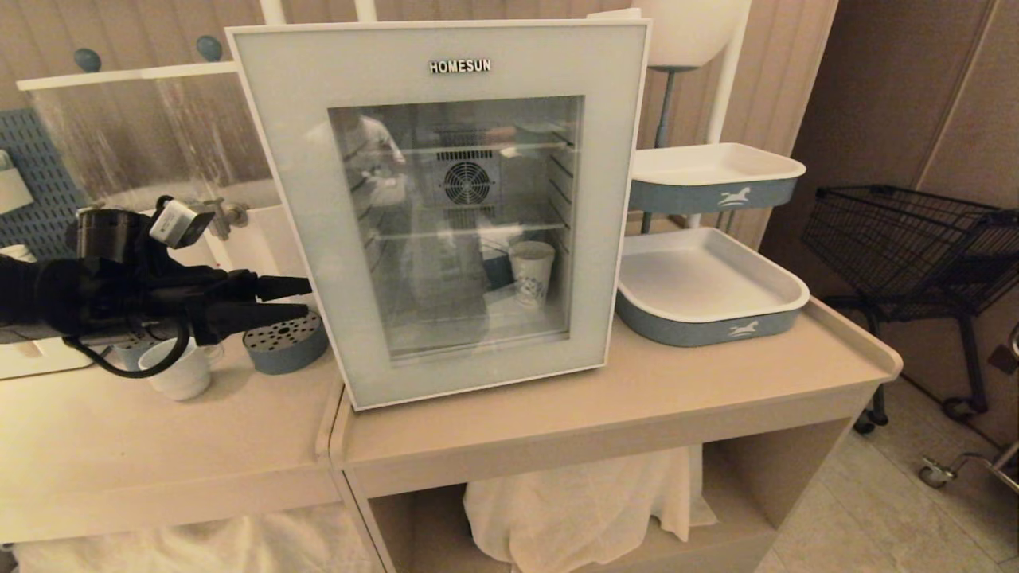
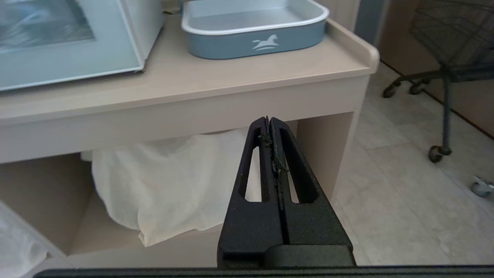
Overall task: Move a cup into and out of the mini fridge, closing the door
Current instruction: Open the freezer door
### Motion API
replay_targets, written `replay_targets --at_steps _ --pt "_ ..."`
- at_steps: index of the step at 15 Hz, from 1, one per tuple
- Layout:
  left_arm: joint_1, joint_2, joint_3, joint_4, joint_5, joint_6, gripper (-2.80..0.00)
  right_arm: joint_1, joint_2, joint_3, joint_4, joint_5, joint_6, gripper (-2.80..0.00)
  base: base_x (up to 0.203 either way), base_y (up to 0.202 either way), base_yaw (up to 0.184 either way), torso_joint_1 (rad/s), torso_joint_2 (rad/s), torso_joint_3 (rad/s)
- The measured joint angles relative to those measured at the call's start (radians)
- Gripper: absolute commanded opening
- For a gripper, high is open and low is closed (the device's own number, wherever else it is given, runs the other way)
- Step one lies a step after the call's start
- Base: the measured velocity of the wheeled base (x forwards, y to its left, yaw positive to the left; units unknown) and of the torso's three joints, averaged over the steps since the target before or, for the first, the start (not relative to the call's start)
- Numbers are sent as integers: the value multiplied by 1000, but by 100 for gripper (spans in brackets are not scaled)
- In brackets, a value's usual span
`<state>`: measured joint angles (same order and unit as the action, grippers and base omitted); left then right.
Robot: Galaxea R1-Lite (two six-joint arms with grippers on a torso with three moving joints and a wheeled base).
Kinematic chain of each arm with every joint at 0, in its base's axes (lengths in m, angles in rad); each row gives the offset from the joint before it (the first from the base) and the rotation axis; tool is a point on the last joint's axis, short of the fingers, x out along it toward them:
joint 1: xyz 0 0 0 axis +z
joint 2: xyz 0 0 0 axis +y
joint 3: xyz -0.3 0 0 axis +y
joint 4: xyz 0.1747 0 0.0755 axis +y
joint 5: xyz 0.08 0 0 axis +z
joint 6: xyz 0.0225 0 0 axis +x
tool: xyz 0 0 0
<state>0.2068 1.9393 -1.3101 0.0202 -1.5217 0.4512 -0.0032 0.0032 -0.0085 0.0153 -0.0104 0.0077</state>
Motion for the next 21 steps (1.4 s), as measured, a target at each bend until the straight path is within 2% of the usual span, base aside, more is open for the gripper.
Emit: replay_targets --at_steps 7,9,11,13,14,17,18,19,20,21 --pt "-36 -217 161 4 2 -4 0 0 0 -1 1 0 0 -280 0 0 0 0 0 0" --pt "-57 -290 206 11 6 -32 0 0 0 -1 0 0 0 -280 0 0 0 0 0 0" --pt "-110 -429 265 18 -1 -106 0 0 0 -1 0 0 0 -280 0 0 0 0 0 0" --pt "-199 -614 315 6 -9 -243 0 0 0 -1 0 0 0 -280 0 0 0 0 0 0" --pt "-243 -716 340 2 -8 -340 0 0 0 -1 3 -1 0 -280 0 0 0 0 0 0" --pt "-353 -999 389 -44 1 -676 0 0 0 -1 1 0 0 -280 0 0 0 0 0 0" --pt "-370 -1068 406 -60 29 -787 0 0 0 -1 2 -1 0 -280 0 0 0 0 0 0" --pt "-376 -1121 422 -70 95 -885 0 1 0 -1 2 0 0 -280 0 0 0 0 0 0" --pt "-370 -1154 436 -74 189 -939 0 0 0 -1 2 0 0 -280 0 0 0 0 0 0" --pt "-345 -1173 450 -76 292 -948 0 0 0 -1 1 0 0 -280 0 0 0 0 0 0"
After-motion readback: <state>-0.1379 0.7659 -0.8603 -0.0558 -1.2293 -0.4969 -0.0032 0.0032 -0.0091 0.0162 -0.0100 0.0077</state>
